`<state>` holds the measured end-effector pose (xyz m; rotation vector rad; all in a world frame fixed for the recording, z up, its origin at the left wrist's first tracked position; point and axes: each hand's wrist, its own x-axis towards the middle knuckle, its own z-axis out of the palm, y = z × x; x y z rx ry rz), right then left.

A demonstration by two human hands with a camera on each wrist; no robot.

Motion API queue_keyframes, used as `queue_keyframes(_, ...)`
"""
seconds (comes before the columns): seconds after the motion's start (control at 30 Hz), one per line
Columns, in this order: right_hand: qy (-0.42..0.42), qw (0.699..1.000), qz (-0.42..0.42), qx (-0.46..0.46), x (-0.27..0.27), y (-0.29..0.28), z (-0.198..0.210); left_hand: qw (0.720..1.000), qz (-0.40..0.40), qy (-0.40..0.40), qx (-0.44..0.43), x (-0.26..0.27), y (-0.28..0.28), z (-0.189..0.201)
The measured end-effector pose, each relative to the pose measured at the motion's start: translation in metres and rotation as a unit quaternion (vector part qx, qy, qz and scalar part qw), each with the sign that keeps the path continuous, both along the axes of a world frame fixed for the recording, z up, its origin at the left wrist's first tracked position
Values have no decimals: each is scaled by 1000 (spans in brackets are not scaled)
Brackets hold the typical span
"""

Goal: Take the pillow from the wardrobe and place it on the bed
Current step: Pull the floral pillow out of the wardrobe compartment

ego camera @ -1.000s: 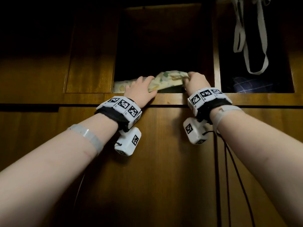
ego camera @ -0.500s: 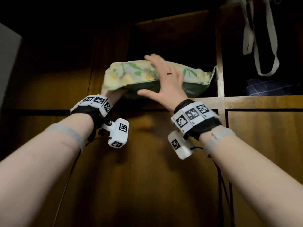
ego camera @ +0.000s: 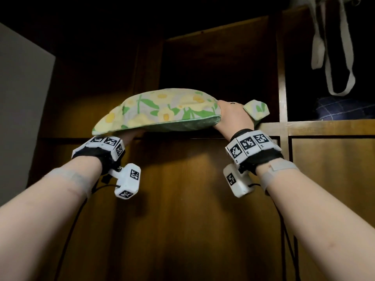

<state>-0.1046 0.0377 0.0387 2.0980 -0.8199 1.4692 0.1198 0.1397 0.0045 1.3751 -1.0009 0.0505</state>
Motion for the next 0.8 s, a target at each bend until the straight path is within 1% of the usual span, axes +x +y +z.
queue_keyframes(0.07,19,1000,-12,7,3,14,-5,999,-36,-1,-1,12,16,-18)
queue_keyframes(0.1,31,999,-24,14,4,22,-8,999,-33,-11,10,16,28,-25)
queue_keyframes(0.17,51,997,-54,21,5,39,-16,997,-4,-39,65,30,50,-34)
queue_keyframes(0.23,62,994,-87,14,6,54,-29,995,-4,-36,89,44,70,-37)
queue_keyframes(0.27,65,993,-97,11,7,59,-36,994,-13,-48,97,47,80,-37)
queue_keyframes(0.33,68,992,-109,11,9,67,-53,987,-18,-99,127,54,89,-39)
queue_keyframes(0.37,75,991,-113,14,9,70,-61,983,-33,-105,145,52,92,-41)
queue_keyframes(0.47,96,988,-121,29,6,79,-82,978,-73,-55,190,29,103,-46)
queue_keyframes(0.6,118,984,-107,81,-1,87,-99,958,-173,-3,229,13,95,-44)
queue_keyframes(0.67,125,978,-115,125,-11,88,-102,955,-202,18,217,-1,91,-38)
queue_keyframes(0.7,129,971,-115,166,-17,89,-104,955,-209,20,207,-14,92,-34)
queue_keyframes(0.8,164,940,-130,269,-29,89,-117,962,-203,18,184,-30,84,-26)
